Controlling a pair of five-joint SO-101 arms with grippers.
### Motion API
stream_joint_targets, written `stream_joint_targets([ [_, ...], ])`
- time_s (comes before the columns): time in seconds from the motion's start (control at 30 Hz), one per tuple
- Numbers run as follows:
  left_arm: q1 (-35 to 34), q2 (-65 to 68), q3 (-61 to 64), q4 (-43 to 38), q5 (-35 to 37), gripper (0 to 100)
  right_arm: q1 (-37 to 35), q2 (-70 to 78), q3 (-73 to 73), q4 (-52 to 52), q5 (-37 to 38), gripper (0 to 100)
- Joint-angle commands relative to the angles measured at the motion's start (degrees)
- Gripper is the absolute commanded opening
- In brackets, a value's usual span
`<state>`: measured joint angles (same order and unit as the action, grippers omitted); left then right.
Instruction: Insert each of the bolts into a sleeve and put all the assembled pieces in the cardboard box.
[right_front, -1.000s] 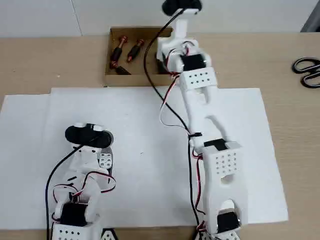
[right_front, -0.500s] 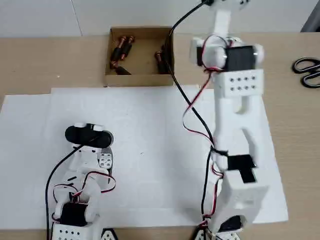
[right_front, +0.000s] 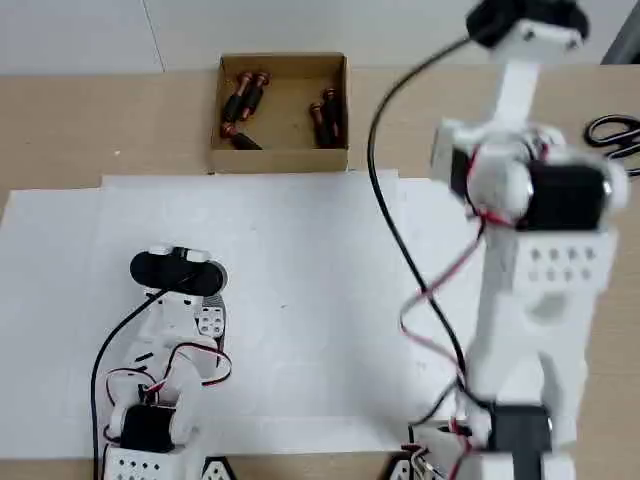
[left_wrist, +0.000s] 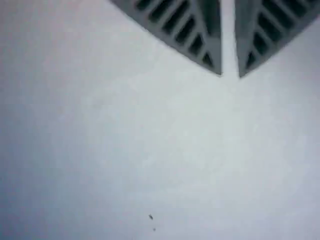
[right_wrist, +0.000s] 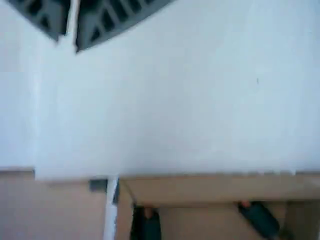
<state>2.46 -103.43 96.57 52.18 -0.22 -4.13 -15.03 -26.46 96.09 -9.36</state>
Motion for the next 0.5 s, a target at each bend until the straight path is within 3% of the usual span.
stream_joint_targets([
  [0.0, 0.2, -0.6, -0.6, -0.1, 0.1, 1, 0.9, -10.8, 14.2, -2.7, 0.1, 0.3],
  [0.47, 0.2, -0.6, -0.6, -0.1, 0.1, 1, 3.5, -47.4, 77.5, -34.5, 2.3, 0.2],
])
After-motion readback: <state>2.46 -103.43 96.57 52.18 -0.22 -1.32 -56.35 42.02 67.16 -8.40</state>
